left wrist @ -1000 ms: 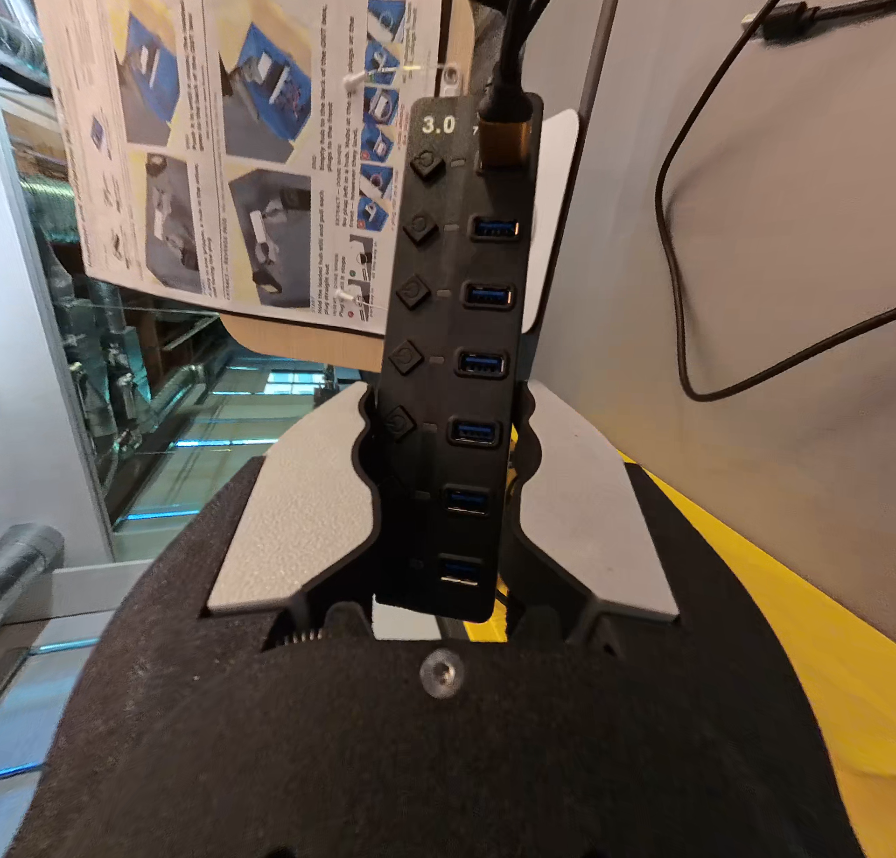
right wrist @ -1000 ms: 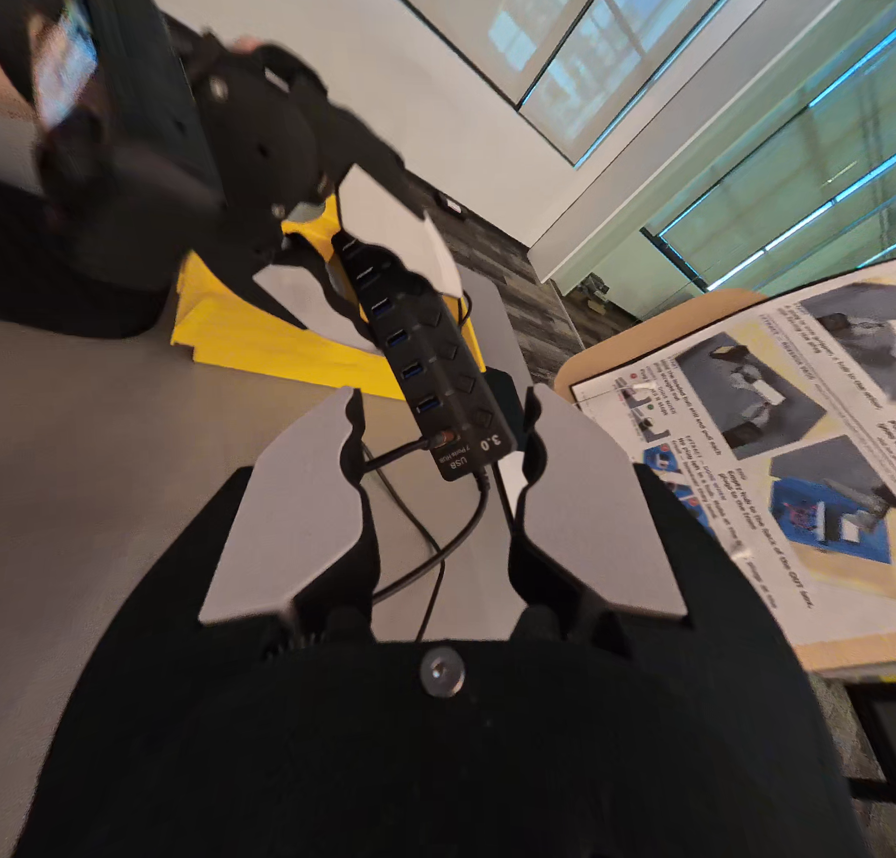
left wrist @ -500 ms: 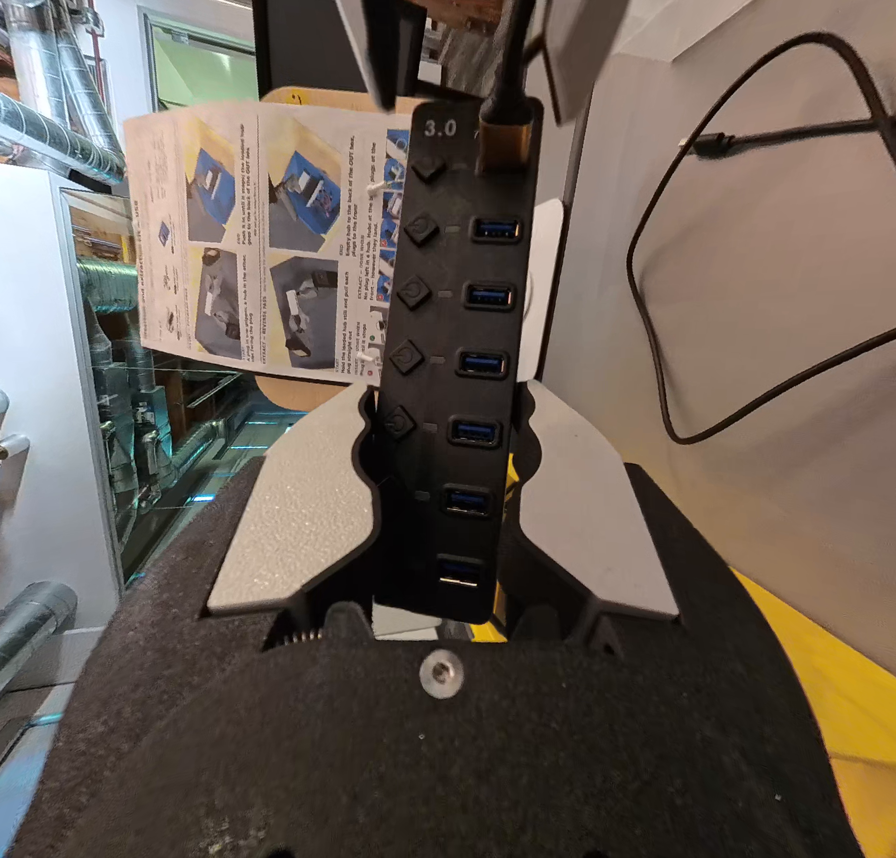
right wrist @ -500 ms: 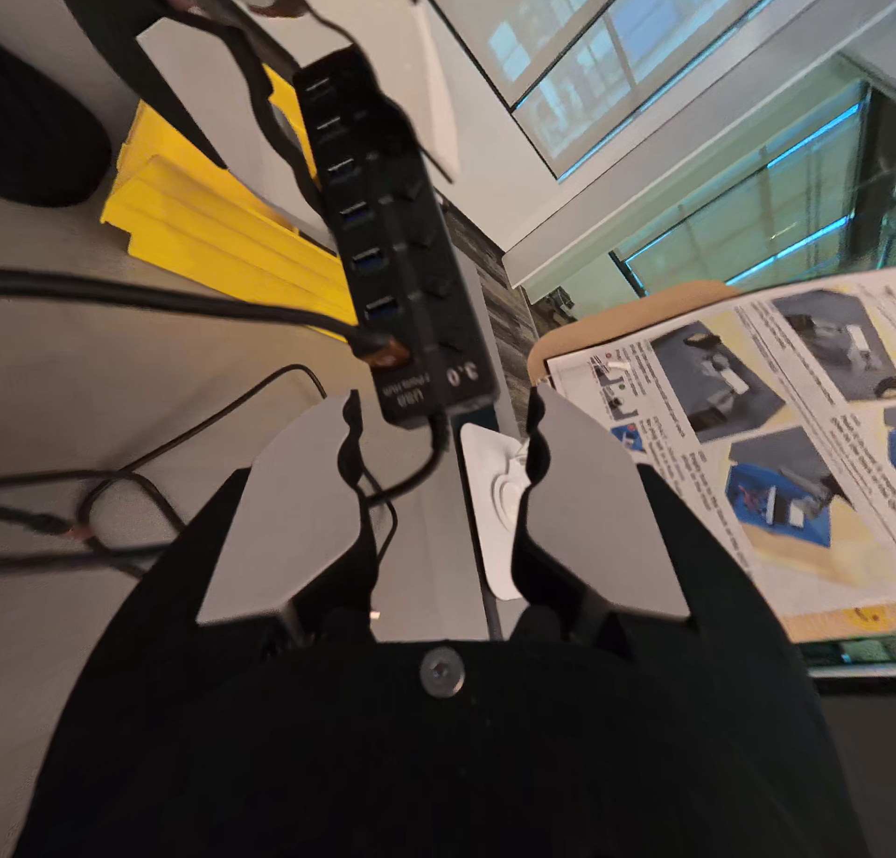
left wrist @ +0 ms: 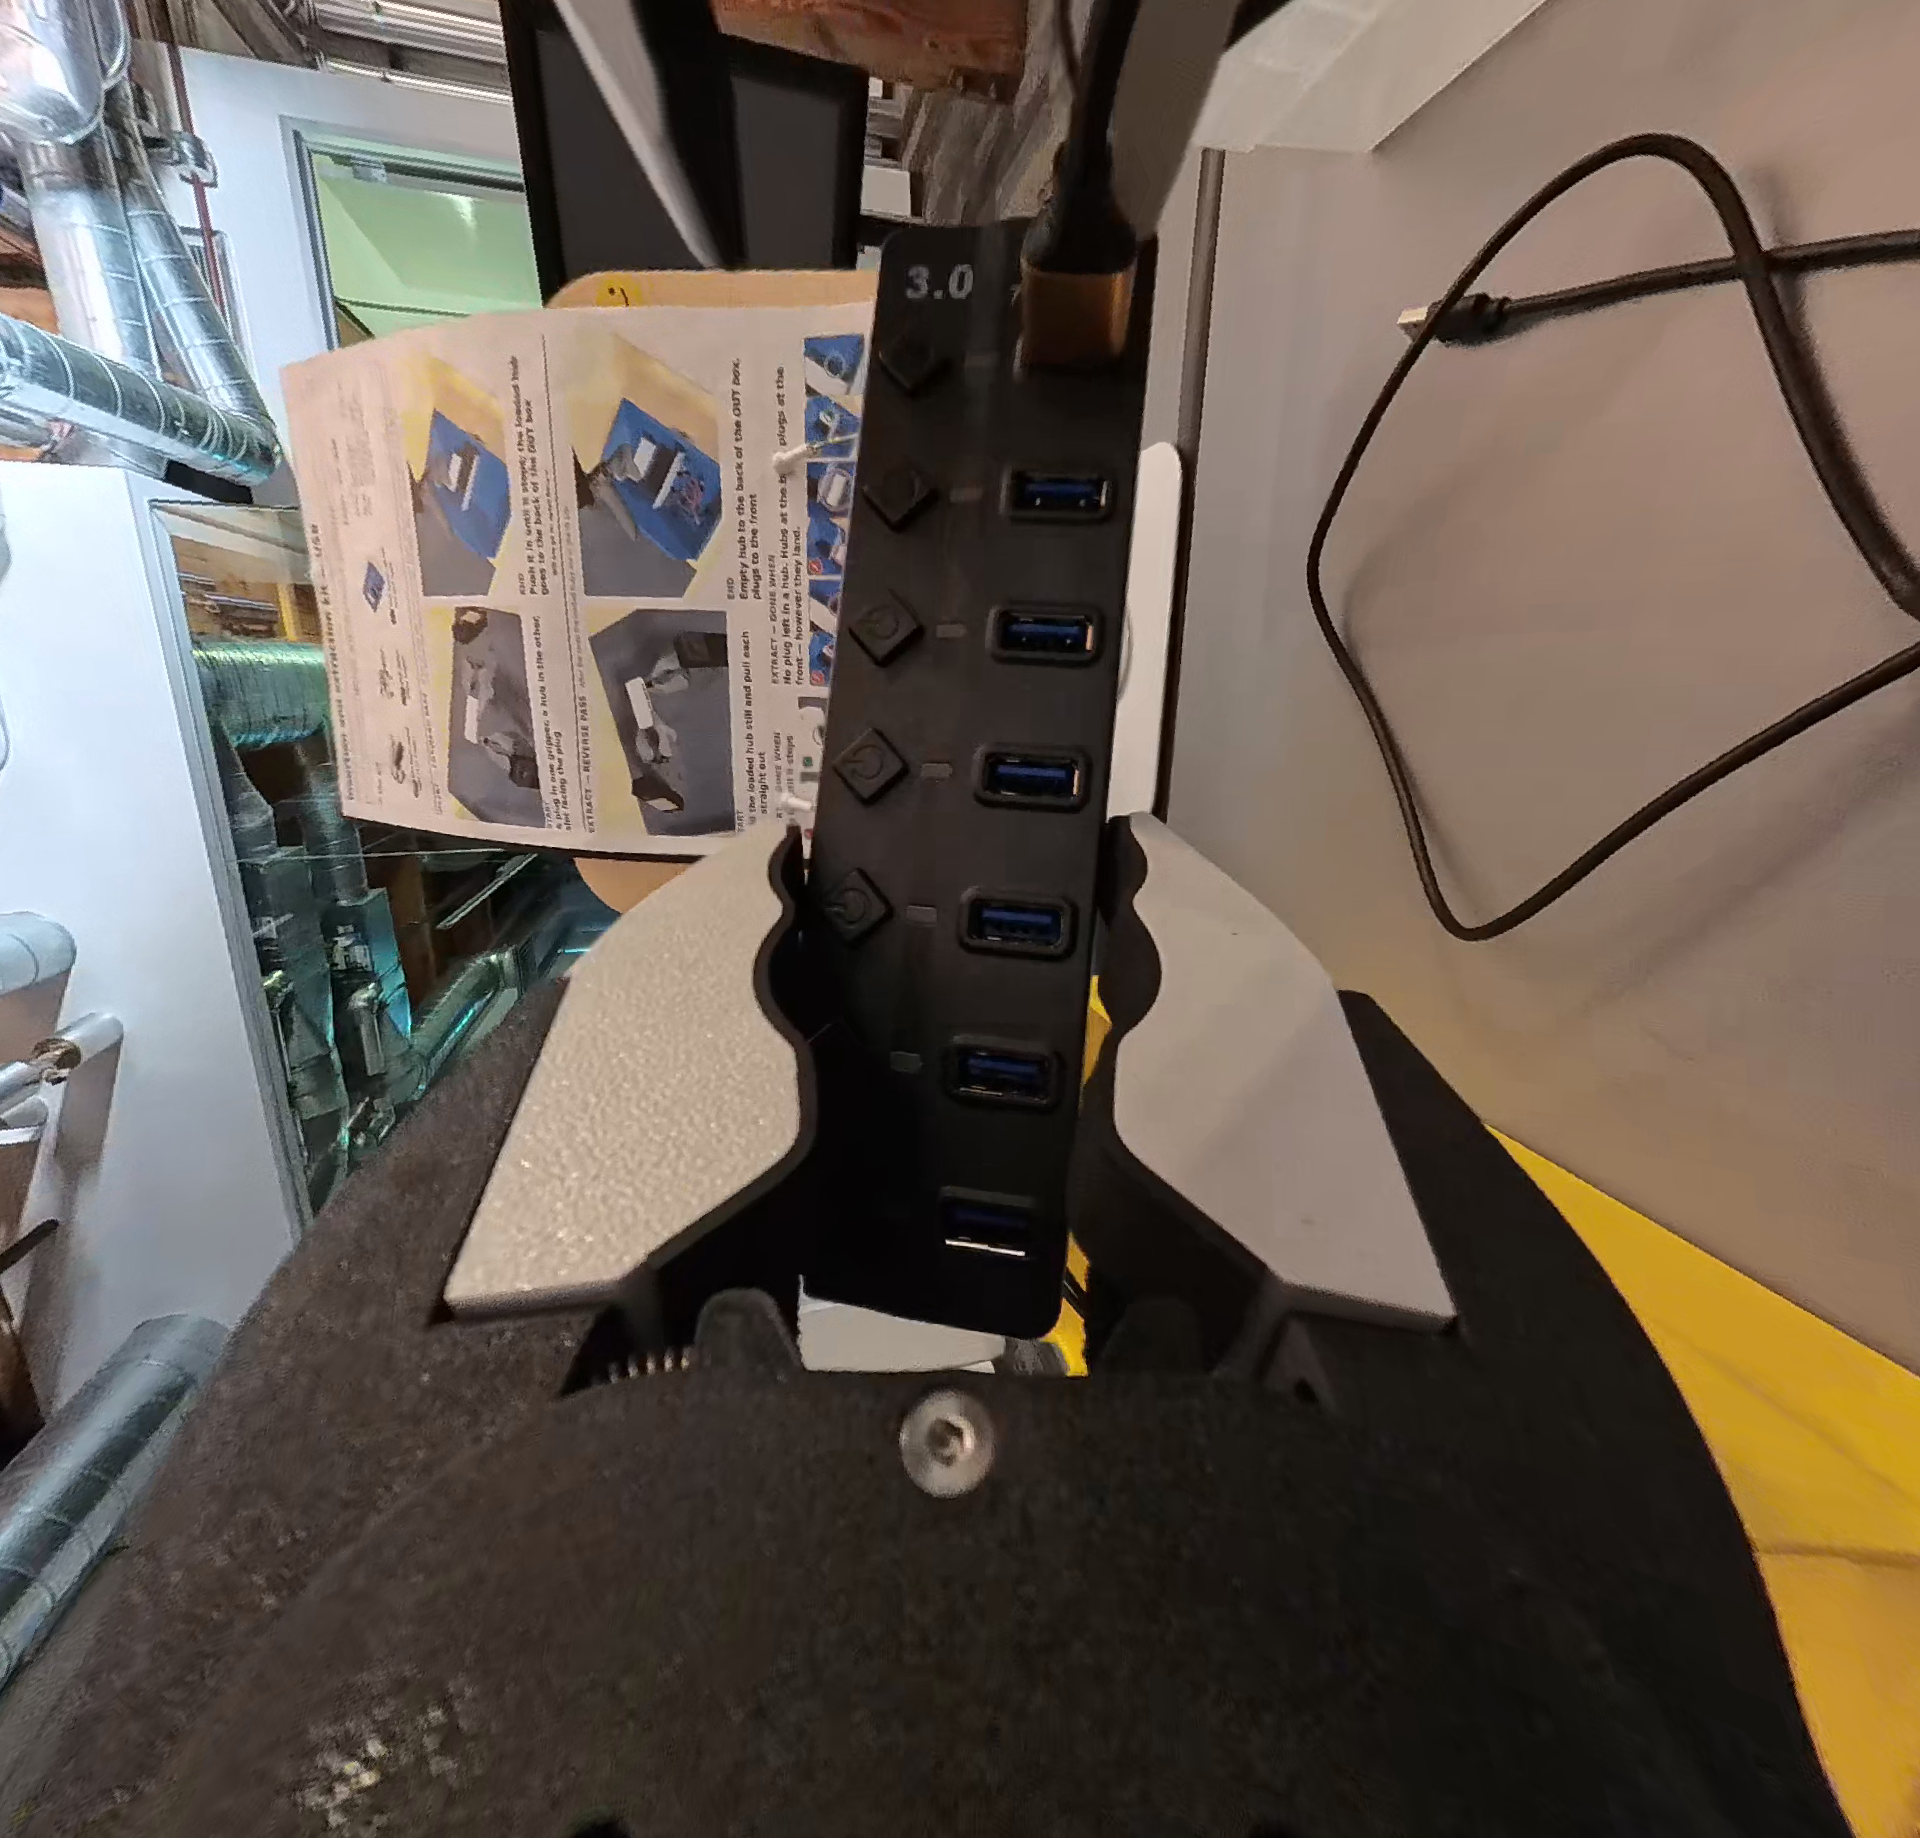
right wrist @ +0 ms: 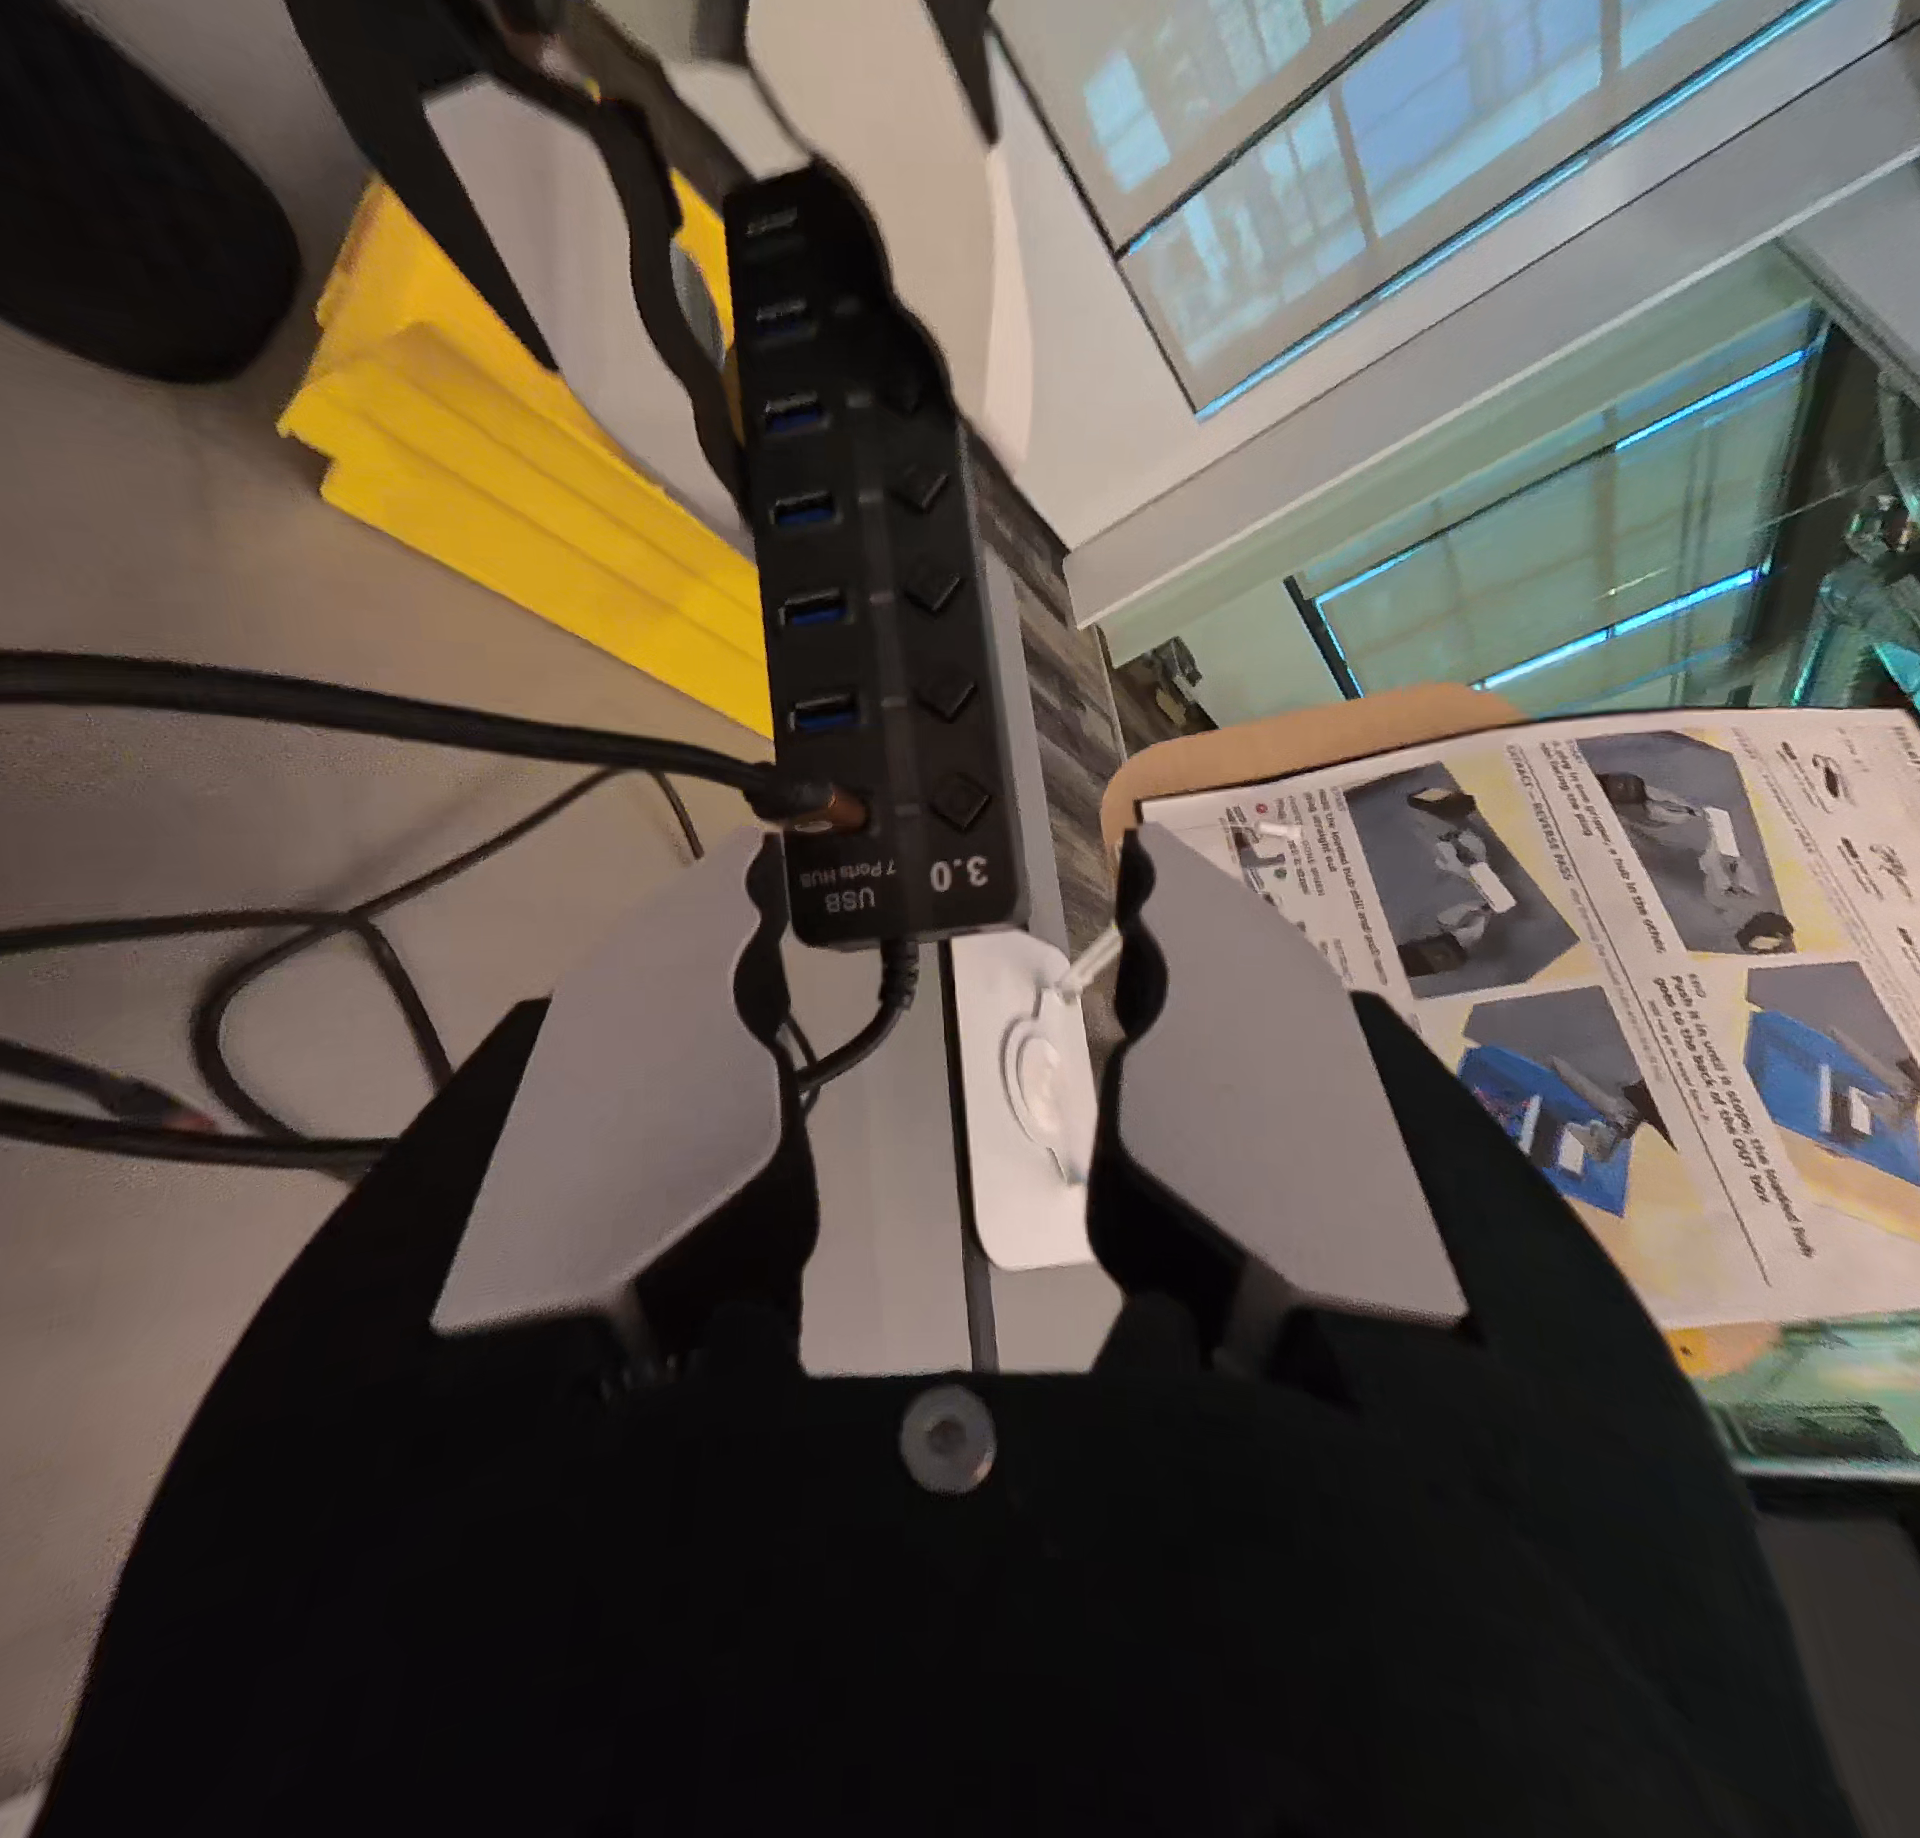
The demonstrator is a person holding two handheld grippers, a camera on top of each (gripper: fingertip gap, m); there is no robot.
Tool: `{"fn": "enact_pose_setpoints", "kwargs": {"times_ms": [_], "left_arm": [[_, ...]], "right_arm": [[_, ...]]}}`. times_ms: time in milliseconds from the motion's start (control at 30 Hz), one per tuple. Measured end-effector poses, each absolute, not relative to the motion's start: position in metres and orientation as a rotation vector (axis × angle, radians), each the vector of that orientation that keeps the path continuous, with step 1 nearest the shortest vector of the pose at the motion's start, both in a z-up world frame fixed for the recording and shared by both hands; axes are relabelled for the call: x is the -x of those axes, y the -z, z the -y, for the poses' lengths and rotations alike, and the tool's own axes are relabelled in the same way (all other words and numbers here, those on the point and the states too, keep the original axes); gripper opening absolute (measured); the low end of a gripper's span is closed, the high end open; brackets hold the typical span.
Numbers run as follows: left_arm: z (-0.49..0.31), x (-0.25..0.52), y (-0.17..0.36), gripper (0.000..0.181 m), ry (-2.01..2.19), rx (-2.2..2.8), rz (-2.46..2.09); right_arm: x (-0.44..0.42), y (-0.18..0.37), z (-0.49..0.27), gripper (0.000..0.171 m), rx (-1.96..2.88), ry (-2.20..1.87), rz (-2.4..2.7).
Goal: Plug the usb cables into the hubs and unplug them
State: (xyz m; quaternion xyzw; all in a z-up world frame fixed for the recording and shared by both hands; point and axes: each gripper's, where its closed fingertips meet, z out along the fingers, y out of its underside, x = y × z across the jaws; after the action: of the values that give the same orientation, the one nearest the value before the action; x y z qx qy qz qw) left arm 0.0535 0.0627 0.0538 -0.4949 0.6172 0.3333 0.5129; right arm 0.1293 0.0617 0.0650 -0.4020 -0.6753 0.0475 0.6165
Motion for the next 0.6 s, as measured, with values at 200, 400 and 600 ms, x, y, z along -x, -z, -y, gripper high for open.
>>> {"fn": "enact_pose_setpoints", "kwargs": {"times_ms": [200, 400, 600], "left_arm": [[-0.055, -0.062, -0.060, 0.054, -0.788, 1.165, -1.503], [-0.046, -0.074, -0.063, 0.054, -0.701, 1.174, -1.512], [-0.041, -0.084, -0.067, 0.054, -0.673, 1.168, -1.519]], "right_arm": [[-0.132, -0.058, -0.062, 0.059, 0.937, -0.049, 1.603], [-0.131, -0.058, -0.067, 0.060, 0.915, 0.029, 1.605], [-0.128, -0.057, -0.070, 0.052, 0.896, 0.051, 1.588]]}}
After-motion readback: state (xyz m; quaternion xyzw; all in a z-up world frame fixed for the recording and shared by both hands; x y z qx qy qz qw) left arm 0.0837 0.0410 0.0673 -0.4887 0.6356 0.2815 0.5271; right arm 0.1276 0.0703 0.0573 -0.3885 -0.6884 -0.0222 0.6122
